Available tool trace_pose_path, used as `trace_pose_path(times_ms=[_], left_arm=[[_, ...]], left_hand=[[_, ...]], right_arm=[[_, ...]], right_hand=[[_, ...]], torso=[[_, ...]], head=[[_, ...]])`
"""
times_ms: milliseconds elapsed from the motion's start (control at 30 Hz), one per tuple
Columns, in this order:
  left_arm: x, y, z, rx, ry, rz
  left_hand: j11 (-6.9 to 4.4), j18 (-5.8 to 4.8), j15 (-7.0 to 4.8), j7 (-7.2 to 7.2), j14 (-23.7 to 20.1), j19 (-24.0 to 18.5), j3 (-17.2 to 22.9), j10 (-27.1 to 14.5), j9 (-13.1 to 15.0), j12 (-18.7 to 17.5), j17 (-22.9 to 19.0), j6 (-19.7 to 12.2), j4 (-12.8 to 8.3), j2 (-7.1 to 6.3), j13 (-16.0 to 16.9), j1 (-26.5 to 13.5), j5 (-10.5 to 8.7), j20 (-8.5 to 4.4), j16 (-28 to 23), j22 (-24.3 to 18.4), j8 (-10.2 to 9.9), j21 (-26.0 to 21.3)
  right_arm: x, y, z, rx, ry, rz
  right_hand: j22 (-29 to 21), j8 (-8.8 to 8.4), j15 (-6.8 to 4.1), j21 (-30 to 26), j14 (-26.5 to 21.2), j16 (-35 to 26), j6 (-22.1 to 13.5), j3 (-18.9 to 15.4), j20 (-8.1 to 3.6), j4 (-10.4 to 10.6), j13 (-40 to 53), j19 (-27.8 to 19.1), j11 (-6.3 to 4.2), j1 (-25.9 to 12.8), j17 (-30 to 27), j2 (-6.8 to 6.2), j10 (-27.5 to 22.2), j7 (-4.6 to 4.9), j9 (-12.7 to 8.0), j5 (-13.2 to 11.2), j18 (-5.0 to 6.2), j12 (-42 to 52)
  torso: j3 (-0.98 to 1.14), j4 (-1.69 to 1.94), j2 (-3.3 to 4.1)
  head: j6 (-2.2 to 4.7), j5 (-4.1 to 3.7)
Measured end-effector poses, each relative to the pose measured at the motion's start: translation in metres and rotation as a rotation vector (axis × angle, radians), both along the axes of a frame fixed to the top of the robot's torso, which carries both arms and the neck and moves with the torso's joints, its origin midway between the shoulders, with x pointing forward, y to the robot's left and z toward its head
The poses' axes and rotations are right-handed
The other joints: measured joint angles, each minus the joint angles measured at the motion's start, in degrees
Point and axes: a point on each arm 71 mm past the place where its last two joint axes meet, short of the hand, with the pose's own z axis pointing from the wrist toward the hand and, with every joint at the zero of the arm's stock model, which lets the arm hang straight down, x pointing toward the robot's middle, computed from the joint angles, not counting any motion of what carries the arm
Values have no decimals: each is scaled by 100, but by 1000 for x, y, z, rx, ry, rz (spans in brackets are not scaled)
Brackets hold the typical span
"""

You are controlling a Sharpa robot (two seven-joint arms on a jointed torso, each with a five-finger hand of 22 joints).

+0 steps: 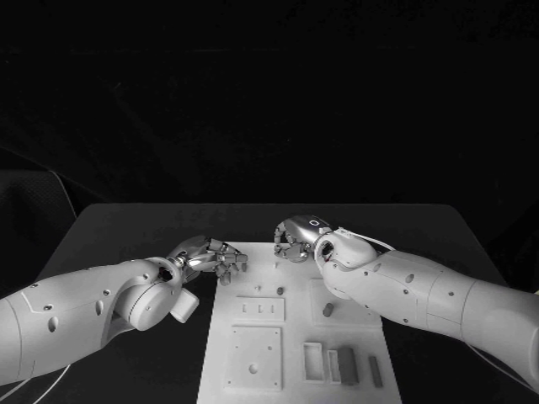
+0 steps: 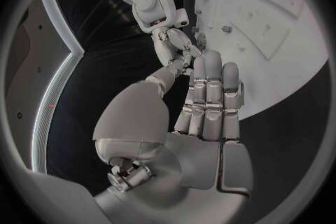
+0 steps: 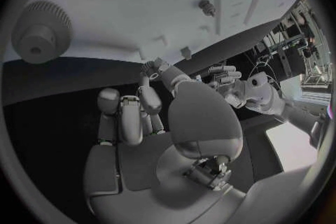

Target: Assemble the parts on the task board

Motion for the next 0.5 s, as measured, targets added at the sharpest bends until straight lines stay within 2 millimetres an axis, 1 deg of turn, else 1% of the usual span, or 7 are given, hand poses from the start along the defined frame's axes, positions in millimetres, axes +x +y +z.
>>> trace_pose_path(times_ms=[67,200,400,500], left_arm=[[0,0,0,0,0,0],[0,0,0,0,0,0],[0,0,0,0,0,1],[0,0,0,0,0,0]], left_hand=[[0,0,0,0,0,0,0,0,0,0,2,0,0,0,0,0,0,0,0,0,0,0],[0,-2,0,0,0,0,0,0,0,0,2,0,0,0,0,0,0,0,0,0,0,0],[0,-3,0,0,0,0,0,0,0,0,1,0,0,0,0,0,0,0,0,0,0,0],[0,-5,0,0,0,0,0,0,0,0,1,0,0,0,0,0,0,0,0,0,0,0]], right_arm=[[0,0,0,-2,1,-1],[0,-1,0,-8,4,-2],[1,-2,-1,-13,7,-5],[2,-2,-2,-16,9,-8]], right_hand=[[5,19,1,0,1,0,0,0,0,0,0,0,-16,0,-10,0,22,0,1,0,0,0],[5,21,-12,0,-13,0,0,0,0,0,0,0,-16,0,-15,0,22,0,2,0,0,0],[5,21,-12,0,-13,0,0,0,1,0,-1,0,-15,0,-15,0,22,0,2,0,-1,0],[10,21,-12,0,-13,-1,0,-1,0,0,-1,0,-15,0,-15,0,22,0,2,0,-4,0]], torso=[[1,-1,1],[4,-1,6],[4,3,8],[1,5,9]], head=[[-1,-4],[-9,-12],[-20,-13],[-23,-10]])
